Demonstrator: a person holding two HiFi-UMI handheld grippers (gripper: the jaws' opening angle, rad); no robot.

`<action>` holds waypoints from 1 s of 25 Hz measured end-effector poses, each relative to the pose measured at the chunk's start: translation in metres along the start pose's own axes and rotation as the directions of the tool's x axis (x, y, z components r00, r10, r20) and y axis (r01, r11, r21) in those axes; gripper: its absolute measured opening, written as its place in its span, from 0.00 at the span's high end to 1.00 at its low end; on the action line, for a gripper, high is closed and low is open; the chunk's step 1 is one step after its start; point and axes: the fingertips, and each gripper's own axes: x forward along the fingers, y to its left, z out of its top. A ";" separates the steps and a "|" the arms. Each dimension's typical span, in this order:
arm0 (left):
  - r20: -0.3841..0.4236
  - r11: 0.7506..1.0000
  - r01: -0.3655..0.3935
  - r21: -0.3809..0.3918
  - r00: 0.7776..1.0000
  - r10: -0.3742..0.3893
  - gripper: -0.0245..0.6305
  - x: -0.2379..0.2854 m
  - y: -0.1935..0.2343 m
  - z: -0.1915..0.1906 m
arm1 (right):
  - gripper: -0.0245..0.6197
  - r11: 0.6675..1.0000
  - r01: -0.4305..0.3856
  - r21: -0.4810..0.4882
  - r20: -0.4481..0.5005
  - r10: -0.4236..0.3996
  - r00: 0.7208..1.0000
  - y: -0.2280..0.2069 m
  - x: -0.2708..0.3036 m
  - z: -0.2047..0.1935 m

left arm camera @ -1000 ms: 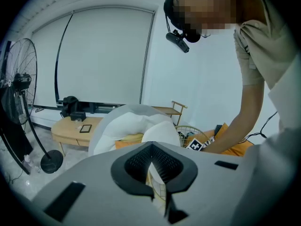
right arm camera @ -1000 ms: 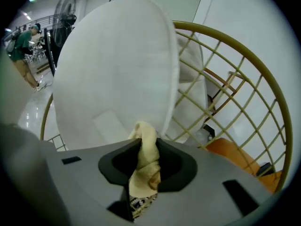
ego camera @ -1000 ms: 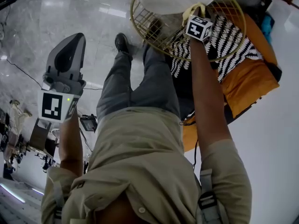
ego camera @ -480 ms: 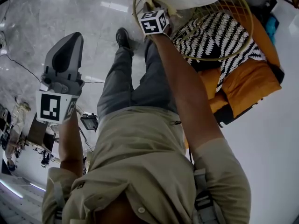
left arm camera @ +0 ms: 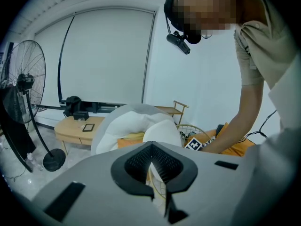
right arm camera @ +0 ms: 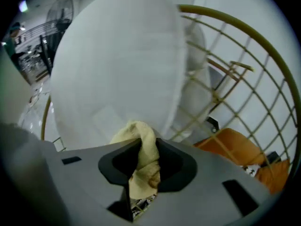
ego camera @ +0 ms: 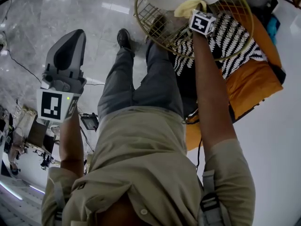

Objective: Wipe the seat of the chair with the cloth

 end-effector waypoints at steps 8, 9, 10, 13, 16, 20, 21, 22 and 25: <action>0.010 1.000 -0.004 0.010 1.000 0.004 0.94 -0.008 0.004 0.006 | 0.80 0.987 0.107 0.120 0.094 -0.119 0.989 -0.047 -0.038 0.028; 0.008 1.000 -0.001 0.018 1.000 0.000 0.94 -0.009 0.003 0.005 | 0.80 0.987 0.097 0.130 0.109 -0.112 0.988 -0.040 -0.039 0.033; 0.005 1.000 0.001 0.024 1.000 -0.001 0.94 -0.010 0.004 0.003 | 0.80 0.987 0.080 0.139 0.125 -0.098 0.987 -0.028 -0.040 0.040; 0.012 1.000 -0.013 0.010 1.000 0.013 0.94 -0.013 0.004 0.003 | 0.80 0.993 -0.020 0.116 0.178 -0.001 0.984 0.033 -0.045 0.066; 0.023 1.000 -0.017 0.015 1.000 0.017 0.94 -0.015 0.008 0.012 | 0.80 0.988 -0.150 0.036 0.228 0.138 0.964 0.110 -0.057 0.107; -0.009 0.995 -0.008 0.098 1.000 0.009 0.94 -0.029 0.015 0.009 | 0.80 0.952 -0.285 -0.112 0.286 0.305 0.908 0.194 -0.081 0.153; -0.005 0.995 -0.020 0.100 1.000 0.020 0.94 -0.034 0.016 0.007 | 0.80 0.945 -0.299 -0.131 0.296 0.326 0.898 0.207 -0.085 0.157; 0.002 0.995 -0.031 0.097 1.000 0.031 0.94 -0.039 0.016 0.006 | 0.80 0.943 -0.303 -0.140 0.300 0.332 0.894 0.212 -0.087 0.158; 0.018 0.995 -0.053 0.088 0.999 0.051 0.94 -0.051 0.019 0.007 | 0.80 0.955 -0.262 -0.140 0.292 0.293 0.910 0.192 -0.079 0.153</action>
